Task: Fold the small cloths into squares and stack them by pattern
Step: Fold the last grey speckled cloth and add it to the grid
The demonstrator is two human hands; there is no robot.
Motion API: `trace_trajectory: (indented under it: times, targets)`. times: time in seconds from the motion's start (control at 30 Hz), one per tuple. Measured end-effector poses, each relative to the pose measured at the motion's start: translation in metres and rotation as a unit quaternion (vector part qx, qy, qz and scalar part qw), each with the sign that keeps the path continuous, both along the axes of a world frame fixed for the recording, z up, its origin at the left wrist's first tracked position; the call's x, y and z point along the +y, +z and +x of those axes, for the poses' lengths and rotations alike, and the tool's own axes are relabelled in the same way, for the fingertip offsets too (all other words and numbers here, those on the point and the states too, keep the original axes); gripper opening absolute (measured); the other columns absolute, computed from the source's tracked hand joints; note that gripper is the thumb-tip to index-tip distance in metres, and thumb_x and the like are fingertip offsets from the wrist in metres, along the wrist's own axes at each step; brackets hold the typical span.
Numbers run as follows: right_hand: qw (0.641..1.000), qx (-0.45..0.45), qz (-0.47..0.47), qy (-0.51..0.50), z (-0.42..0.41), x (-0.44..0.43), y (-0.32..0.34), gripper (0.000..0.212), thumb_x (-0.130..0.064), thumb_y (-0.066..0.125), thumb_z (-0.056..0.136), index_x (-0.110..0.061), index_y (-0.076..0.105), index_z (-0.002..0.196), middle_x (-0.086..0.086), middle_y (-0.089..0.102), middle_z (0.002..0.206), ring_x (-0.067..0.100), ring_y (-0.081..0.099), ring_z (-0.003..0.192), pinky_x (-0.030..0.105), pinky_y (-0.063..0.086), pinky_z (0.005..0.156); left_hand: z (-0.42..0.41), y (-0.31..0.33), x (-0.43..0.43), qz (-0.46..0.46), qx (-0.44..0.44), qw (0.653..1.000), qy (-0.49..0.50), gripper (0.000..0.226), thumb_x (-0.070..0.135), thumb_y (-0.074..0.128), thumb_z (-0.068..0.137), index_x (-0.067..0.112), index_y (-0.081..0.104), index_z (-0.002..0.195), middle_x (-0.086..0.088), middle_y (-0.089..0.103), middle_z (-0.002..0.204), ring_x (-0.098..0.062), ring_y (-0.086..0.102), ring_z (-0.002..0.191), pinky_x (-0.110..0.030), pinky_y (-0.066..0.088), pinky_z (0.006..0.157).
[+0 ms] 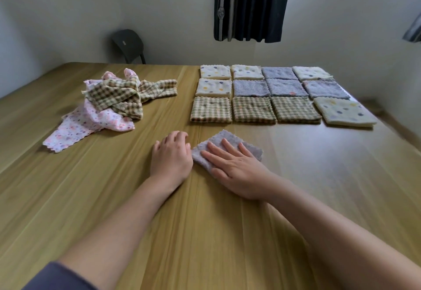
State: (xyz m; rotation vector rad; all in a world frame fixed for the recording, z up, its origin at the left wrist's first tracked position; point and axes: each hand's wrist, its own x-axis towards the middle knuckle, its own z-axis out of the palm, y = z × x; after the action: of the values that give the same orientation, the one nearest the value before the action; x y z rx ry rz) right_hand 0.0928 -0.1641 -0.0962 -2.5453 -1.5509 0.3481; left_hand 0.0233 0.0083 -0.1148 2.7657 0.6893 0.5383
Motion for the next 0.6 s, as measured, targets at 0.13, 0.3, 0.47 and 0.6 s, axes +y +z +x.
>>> trace_trajectory:
  times: [0.13, 0.3, 0.47, 0.6]
  targets:
    - [0.999, -0.007, -0.018, -0.049, 0.003, -0.014, -0.002, 0.049, -0.048, 0.014, 0.103, -0.047, 0.001, 0.15, -0.013, -0.011, 0.16, 0.019, -0.018, 0.146, 0.045, -0.014, 0.118, 0.001, -0.002, 0.003, -0.018, 0.053, 0.998, -0.01, 0.041, 0.028, 0.035, 0.1, 0.018, 0.04, 0.14, -0.003, 0.033, 0.152, -0.022, 0.025, 0.143, -0.048, 0.013, 0.117]
    - [0.98, -0.016, -0.032, -0.197, 0.037, -0.068, 0.0, 0.048, -0.05, 0.013, 0.102, -0.049, 0.003, 0.149, -0.012, -0.009, 0.16, 0.021, -0.013, 0.148, 0.047, -0.011, 0.118, -0.003, -0.001, 0.004, -0.022, 0.088, 0.996, -0.012, 0.049, 0.033, 0.031, 0.101, 0.019, 0.03, 0.148, -0.004, 0.02, 0.159, -0.02, 0.011, 0.148, -0.045, 0.004, 0.119]
    - [0.941, -0.014, -0.056, -0.335, 0.088, -0.145, 0.002, 0.049, -0.053, 0.011, 0.101, -0.048, 0.003, 0.149, -0.01, -0.007, 0.161, 0.023, -0.008, 0.148, 0.05, -0.005, 0.119, -0.002, 0.002, 0.001, -0.026, 0.089, 0.996, -0.01, 0.049, 0.033, 0.032, 0.101, 0.019, 0.031, 0.148, -0.005, 0.02, 0.159, -0.02, 0.012, 0.147, -0.045, 0.005, 0.119]
    - [0.919, -0.006, -0.06, -0.389, 0.108, -0.187, 0.005, 0.051, -0.054, 0.01, 0.1, -0.046, 0.004, 0.15, -0.009, -0.006, 0.161, 0.024, -0.005, 0.149, 0.051, -0.004, 0.118, -0.003, 0.003, -0.001, -0.025, 0.091, 0.996, -0.011, 0.049, 0.033, 0.032, 0.101, 0.019, 0.031, 0.148, -0.005, 0.021, 0.159, -0.02, 0.012, 0.147, -0.044, 0.005, 0.119]
